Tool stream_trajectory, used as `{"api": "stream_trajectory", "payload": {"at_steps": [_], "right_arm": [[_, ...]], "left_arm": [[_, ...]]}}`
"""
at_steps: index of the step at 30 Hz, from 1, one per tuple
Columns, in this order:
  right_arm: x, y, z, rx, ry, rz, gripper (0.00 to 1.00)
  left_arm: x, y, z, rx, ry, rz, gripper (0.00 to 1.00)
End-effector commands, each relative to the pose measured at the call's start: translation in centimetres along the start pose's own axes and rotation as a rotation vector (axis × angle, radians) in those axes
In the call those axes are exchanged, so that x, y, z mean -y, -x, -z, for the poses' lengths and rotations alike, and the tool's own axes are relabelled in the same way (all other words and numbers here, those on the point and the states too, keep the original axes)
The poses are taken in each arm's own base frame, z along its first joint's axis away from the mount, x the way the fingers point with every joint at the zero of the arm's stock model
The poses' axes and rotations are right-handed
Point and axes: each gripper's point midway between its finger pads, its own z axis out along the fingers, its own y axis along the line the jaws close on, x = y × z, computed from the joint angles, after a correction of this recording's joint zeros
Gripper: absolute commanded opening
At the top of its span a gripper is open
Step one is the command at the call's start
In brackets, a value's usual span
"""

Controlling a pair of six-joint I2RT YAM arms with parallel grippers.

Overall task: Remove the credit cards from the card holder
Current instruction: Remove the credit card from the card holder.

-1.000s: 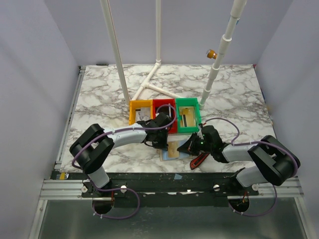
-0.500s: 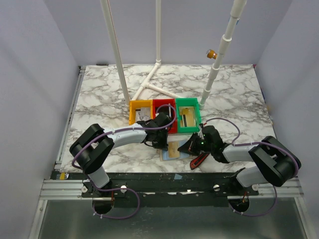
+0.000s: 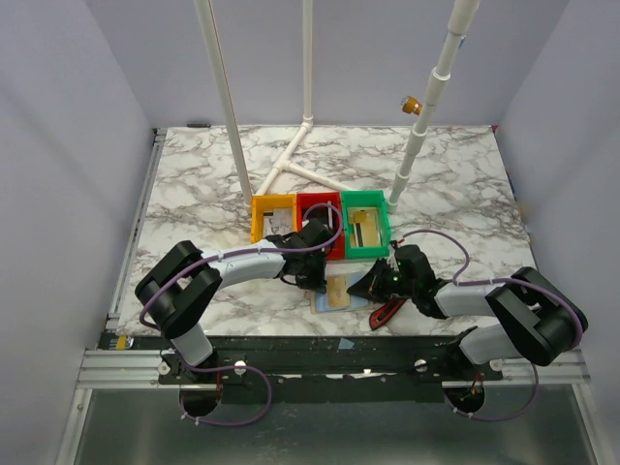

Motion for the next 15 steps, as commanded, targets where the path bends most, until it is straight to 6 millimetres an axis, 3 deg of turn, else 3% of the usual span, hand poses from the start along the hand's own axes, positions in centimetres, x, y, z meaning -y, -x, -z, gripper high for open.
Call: {"api": "stream_trajectory", "payload": {"at_steps": [1,15], "right_arm": [[0.46,-0.19,0.09,-0.004,-0.002,0.011,0.08],[0.09,-0.44,-0.47,-0.032,0.027,0.003,0.12]], "left_arm": [[-3.12,-1.25,-0.64,-0.041,0.115,-0.009,0.00],[-2.97,-1.12,-0.61,-0.040,0.113,-0.010,0.00]]}}
